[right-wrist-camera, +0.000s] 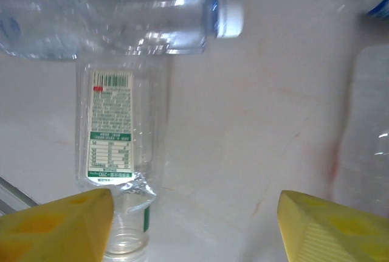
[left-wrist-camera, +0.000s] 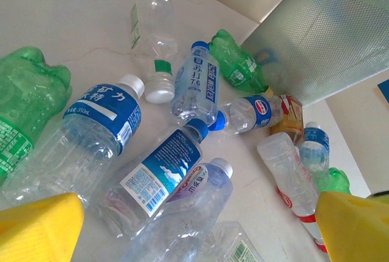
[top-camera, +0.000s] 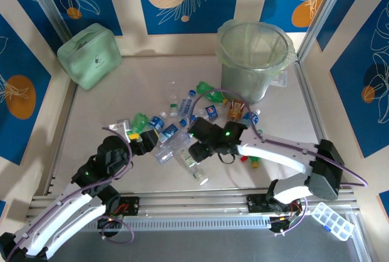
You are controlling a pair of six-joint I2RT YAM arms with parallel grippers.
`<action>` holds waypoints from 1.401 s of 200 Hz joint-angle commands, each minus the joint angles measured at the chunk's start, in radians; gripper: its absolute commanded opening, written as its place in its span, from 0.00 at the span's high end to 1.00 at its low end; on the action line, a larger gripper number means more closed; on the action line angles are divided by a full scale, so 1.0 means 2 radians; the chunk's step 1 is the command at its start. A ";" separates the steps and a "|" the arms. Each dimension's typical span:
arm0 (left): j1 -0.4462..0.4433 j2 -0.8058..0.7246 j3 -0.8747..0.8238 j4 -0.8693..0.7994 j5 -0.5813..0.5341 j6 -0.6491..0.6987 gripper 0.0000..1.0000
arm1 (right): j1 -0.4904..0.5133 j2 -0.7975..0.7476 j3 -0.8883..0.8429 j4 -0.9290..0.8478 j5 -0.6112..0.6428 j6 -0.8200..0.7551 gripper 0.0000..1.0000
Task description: Put the plastic bottles in the bin
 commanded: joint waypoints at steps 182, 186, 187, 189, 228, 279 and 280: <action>0.002 -0.003 -0.004 -0.003 -0.012 0.008 0.03 | 0.040 0.138 -0.014 0.131 -0.044 0.090 0.19; 0.002 -0.004 -0.004 -0.004 -0.013 0.007 0.03 | 0.042 0.137 -0.016 0.136 -0.044 0.092 0.19; 0.002 -0.004 -0.004 -0.004 -0.013 0.007 0.03 | 0.042 0.136 -0.017 0.138 -0.045 0.092 0.19; 0.001 -0.004 -0.004 -0.005 -0.013 0.007 0.03 | 0.043 0.136 -0.018 0.139 -0.043 0.092 0.19; 0.001 -0.006 -0.005 -0.002 -0.002 -0.004 0.03 | 0.076 0.142 -0.024 0.152 0.046 0.105 0.33; 0.001 0.000 -0.007 0.000 -0.003 -0.004 0.04 | 0.072 0.099 -0.069 0.166 0.080 0.119 0.50; 0.001 0.000 -0.007 0.000 -0.003 -0.004 0.04 | 0.072 0.097 -0.070 0.166 0.080 0.119 0.50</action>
